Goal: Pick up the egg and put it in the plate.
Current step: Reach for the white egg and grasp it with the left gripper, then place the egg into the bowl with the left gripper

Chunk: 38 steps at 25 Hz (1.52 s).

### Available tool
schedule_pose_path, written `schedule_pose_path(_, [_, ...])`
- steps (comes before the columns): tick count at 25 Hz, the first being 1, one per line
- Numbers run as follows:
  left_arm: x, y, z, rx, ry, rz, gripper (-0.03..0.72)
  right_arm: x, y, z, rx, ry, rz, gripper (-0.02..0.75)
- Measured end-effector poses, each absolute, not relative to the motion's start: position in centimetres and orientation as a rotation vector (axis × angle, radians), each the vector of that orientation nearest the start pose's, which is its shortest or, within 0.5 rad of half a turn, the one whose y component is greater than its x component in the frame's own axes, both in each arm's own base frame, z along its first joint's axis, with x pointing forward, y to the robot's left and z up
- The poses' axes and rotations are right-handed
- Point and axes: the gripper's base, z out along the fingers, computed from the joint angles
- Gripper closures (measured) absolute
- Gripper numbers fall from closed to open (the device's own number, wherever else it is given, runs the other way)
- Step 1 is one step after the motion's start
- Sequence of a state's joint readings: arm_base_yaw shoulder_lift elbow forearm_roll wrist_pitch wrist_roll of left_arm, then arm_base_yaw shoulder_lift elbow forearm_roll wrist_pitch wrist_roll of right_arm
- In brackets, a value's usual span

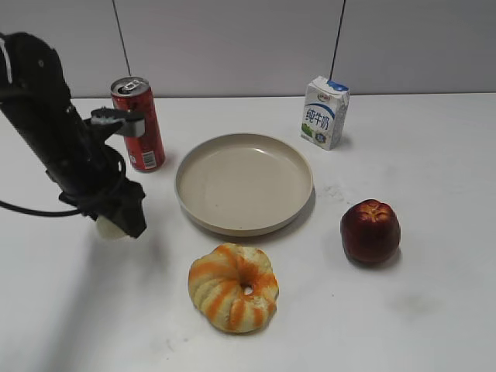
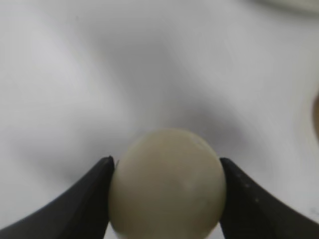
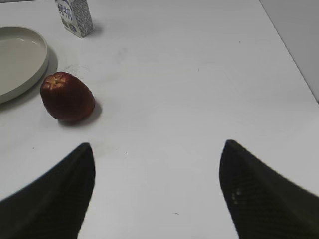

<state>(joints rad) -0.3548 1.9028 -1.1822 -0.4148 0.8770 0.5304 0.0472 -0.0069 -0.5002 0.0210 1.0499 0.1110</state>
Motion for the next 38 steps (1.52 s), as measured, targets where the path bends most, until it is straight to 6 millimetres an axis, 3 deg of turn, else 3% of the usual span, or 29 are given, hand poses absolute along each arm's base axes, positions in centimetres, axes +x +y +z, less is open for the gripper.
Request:
schedule_pose_path(5, [33.9,-18.2,20.4,0.949,2.685,-0.551,0.225,-0.6,0.1,27.8,0.064,2.028,0.125,0.151])
schedule_pose_path(9, [34.5,-22.0,22.2,0.981,2.515,-0.55,0.225,-0.6,0.1,27.8,0.064,2.028,0.125,0.151])
schedule_pose_path(12, [34.7,-24.2,21.4,0.977,2.444,-0.54,0.225,-0.6,0.1,27.8,0.064,2.028,0.125,0.151])
schedule_pose_path(16, [34.5,-26.3,18.3,0.987,2.465,-0.55,0.225,-0.6,0.1,27.8,0.064,2.028,0.125,0.151])
schedule_pose_path(22, [34.7,-27.1,13.9,1.008,2.55,-0.535,0.223,-0.6,0.1,27.8,0.064,2.028,0.125,0.152])
schedule_pose_path(27, [34.7,-27.1,13.5,1.004,2.551,-0.531,0.092,-0.6,0.1,27.8,0.064,2.028,0.125,0.151])
schedule_pose_path(30, [34.7,-27.1,13.7,1.008,2.553,-0.534,0.057,-0.6,0.1,27.8,0.064,2.028,0.125,0.151])
schedule_pose_path(33, [34.4,-27.0,15.3,1.019,2.535,-0.55,0.049,-0.6,0.1,27.8,0.064,2.028,0.125,0.151])
schedule_pose_path(38, [33.3,-26.2,22.8,0.998,2.368,-0.573,0.041,-0.6,0.1,27.8,0.064,2.028,0.125,0.151])
